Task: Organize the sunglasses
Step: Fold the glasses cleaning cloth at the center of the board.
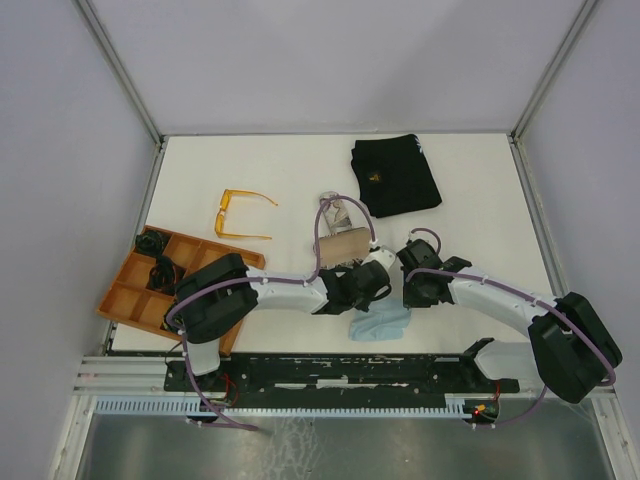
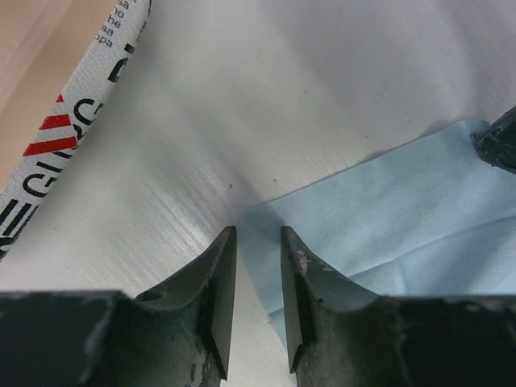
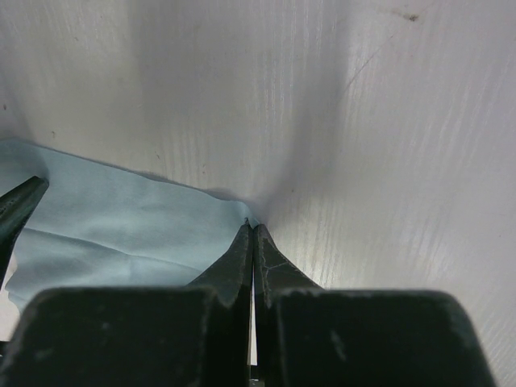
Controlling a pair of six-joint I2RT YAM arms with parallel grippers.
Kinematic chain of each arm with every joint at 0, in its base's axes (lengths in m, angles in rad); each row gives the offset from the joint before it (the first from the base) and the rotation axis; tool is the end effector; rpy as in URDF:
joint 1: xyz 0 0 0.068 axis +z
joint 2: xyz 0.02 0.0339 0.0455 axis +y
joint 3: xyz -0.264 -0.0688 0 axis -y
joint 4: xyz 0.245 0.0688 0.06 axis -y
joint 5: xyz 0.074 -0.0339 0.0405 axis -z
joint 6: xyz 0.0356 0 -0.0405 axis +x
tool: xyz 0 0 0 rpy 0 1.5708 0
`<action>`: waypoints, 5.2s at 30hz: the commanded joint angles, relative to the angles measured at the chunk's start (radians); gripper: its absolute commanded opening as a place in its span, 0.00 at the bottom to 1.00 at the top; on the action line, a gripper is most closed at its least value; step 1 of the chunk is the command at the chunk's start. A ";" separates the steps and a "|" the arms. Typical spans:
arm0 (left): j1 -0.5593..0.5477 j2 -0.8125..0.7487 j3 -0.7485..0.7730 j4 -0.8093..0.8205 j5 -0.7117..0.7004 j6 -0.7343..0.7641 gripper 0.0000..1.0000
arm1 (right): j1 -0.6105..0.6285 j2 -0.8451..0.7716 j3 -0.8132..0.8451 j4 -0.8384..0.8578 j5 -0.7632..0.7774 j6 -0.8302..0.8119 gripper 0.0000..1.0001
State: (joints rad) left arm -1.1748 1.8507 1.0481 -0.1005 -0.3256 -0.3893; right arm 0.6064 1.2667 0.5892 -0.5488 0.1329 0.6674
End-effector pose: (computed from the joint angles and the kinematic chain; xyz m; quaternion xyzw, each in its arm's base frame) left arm 0.1544 -0.3398 0.1481 0.3078 0.8816 -0.1192 0.3373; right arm 0.1723 0.1137 0.1557 0.0414 0.9822 0.0491 0.1764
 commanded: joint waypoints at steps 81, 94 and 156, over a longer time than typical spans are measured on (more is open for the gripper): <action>0.116 -0.326 -0.371 0.366 0.141 0.163 0.03 | -0.007 -0.136 -0.057 0.306 -0.148 -0.225 0.00; 0.100 -0.356 -0.419 0.409 0.206 0.125 0.03 | -0.006 -0.152 -0.080 0.282 -0.167 -0.157 0.00; 0.024 -0.420 -0.558 0.508 0.241 0.042 0.24 | -0.006 -0.189 -0.144 0.201 -0.311 -0.085 0.15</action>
State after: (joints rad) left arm -1.1416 1.4635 0.4999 0.3550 -0.0963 -0.3080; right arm 0.6037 1.1088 0.4610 -0.3672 -0.1417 0.5640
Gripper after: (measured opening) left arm 0.236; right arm 0.148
